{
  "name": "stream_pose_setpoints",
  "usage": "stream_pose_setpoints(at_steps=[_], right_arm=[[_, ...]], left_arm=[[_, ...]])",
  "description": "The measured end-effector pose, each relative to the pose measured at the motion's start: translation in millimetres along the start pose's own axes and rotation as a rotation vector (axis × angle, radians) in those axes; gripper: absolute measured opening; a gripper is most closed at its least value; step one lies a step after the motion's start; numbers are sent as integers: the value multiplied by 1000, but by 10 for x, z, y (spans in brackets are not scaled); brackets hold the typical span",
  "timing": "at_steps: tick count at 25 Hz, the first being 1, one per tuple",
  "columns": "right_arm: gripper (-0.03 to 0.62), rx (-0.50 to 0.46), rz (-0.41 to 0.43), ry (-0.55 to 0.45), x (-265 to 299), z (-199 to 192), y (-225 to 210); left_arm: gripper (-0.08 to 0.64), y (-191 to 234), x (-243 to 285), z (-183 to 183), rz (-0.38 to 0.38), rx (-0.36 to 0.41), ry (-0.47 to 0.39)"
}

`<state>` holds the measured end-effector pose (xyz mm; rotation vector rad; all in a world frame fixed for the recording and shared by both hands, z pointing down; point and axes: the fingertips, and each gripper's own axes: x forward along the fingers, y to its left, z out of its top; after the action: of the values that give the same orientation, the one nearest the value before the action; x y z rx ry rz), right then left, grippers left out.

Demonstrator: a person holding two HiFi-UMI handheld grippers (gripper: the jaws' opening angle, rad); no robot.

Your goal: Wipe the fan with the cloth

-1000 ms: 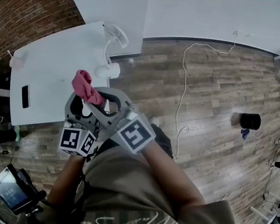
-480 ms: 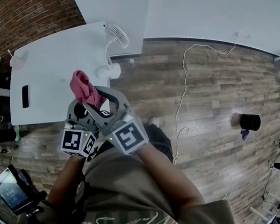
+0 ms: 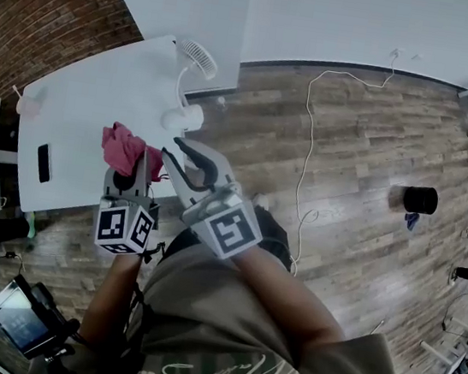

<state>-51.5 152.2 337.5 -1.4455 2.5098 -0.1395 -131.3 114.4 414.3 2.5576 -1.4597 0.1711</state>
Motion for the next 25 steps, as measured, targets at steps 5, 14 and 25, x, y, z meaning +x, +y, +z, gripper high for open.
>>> stream_pose_setpoints(at_steps=[5,14,25], right_arm=[[0,-83,-95,79,-10,-158,-185],[2,-75,-133,156,152,-480,-373],[0,-6,-161,69,325,-257,-804]], left_arm=[[51,-42,12,-46,-16,15,5],[51,-202,302,29,-96,23,-27],[51,-241,693,156,-67,74,-32]])
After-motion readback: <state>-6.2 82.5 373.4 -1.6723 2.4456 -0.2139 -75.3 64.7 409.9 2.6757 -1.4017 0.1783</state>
